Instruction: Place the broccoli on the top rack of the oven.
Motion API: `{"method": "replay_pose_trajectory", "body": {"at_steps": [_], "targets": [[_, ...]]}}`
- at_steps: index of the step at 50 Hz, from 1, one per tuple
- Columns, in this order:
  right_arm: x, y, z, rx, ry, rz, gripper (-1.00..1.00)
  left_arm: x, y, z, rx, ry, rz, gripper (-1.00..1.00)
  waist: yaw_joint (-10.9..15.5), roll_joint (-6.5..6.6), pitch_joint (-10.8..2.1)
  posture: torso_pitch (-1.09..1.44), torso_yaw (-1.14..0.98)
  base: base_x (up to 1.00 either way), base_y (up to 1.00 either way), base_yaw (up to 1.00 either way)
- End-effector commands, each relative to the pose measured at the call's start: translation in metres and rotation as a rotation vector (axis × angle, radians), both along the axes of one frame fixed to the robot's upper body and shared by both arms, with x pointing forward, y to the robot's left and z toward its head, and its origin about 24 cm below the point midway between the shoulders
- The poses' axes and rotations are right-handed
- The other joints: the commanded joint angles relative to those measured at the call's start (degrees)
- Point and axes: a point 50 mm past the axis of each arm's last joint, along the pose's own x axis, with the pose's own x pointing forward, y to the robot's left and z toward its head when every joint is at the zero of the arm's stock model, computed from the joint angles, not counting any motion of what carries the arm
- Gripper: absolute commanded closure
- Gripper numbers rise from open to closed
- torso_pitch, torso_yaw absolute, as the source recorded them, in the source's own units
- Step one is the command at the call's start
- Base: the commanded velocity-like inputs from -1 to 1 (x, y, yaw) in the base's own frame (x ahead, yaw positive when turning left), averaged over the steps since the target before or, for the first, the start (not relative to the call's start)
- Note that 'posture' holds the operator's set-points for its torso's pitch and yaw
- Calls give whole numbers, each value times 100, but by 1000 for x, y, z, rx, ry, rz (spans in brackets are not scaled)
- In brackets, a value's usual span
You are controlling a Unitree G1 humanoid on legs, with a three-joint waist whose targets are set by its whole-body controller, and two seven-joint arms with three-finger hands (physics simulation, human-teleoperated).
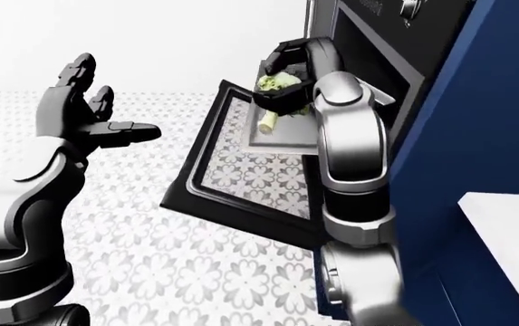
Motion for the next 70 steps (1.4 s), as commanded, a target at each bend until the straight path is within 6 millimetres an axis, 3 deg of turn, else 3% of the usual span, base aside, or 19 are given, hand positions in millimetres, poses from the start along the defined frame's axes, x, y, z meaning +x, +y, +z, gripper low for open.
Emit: {"method": "replay_pose_trajectory", "body": {"at_steps": [1, 4, 7, 15, 19, 20, 21, 25, 31, 33, 42, 46, 47, 49, 55, 59, 60, 66, 70], "targets": [[-5, 5, 20, -5, -97, 24, 100, -4, 3, 18, 8, -91, 17, -100, 19, -10, -124, 0, 0, 16, 2, 0], [-4, 4, 19, -5, -96, 24, 100, -5, 2, 17, 8, -89, 17, -100, -52, 387, -201, 0, 0, 16, 1, 0], [-5, 4, 21, -6, -99, 23, 100, -5, 2, 17, 8, -88, 18, -100, -52, 435, -171, 0, 0, 16, 2, 0], [-4, 3, 18, -3, -96, 19, 100, -4, 2, 15, 6, -89, 18, -100, 39, 31, -151, 0, 0, 16, 0, 0], [-5, 3, 19, -1, -96, 20, 100, -5, 2, 16, 7, -90, 19, -100, 82, -555, -270, 0, 0, 16, 0, 0], [-5, 3, 19, -1, -96, 20, 100, -5, 2, 16, 6, -90, 19, -100, 42, -244, -200, 0, 0, 16, 0, 0], [-5, 3, 19, 0, -96, 20, 100, -5, 2, 17, 6, -91, 18, -100, 73, -376, -191, 0, 0, 16, 0, 0], [-5, 3, 20, -1, -97, 19, 100, -6, 2, 16, 5, -88, 20, -100, 40, -235, -195, 0, 0, 16, 0, 0], [-5, 2, 19, 0, -95, 18, 100, -5, 2, 15, 5, -89, 19, -100, -31, 252, -134, 0, 0, 15, 0, 0], [-5, 2, 17, 0, -93, 18, 100, -5, 2, 15, 6, -88, 18, -100, -100, 455, -283, 0, 0, 16, 0, 0], [-3, 3, 21, -5, -95, 18, 100, -4, 2, 14, 3, -87, 19, -100, 30, 65, -179, 0, 0, 16, 0, 0], [-3, 2, 22, -6, -96, 17, 100, -4, 2, 15, 3, -86, 19, -100, 83, -454, -261, 0, 0, 16, 0, 0], [-3, 2, 22, -6, -96, 18, 100, -4, 2, 14, 3, -86, 19, -100, 50, -254, -207, 0, 0, 16, 0, 0], [-3, 2, 23, -4, -96, 17, 100, -4, 2, 15, 3, -87, 18, -100, 51, -343, -197, 0, 0, 16, 0, 0], [-4, 2, 21, -2, -96, 16, 100, -5, 2, 15, 3, -87, 19, -100, 20, -42, -116, 0, 0, 15, 0, 0], [-3, 3, 21, -4, -94, 18, 100, -5, 2, 14, 3, -85, 20, -100, -57, 492, -221, 0, 0, 16, 0, 0], [-4, 2, 21, -5, -96, 17, 100, -6, 2, 14, 2, -85, 20, -100, -46, 342, -226, 0, 0, 15, 0, 0], [-4, 1, 24, -6, -103, 13, 100, -6, 2, 14, 2, -86, 21, -100, 0, 205, -102, 0, 0, 7, 0, 0], [-4, 1, 24, -5, -108, 11, 100, -6, 2, 12, 1, -85, 20, -100, 91, -244, -77, 0, 0, 0, 0, 0]]}}
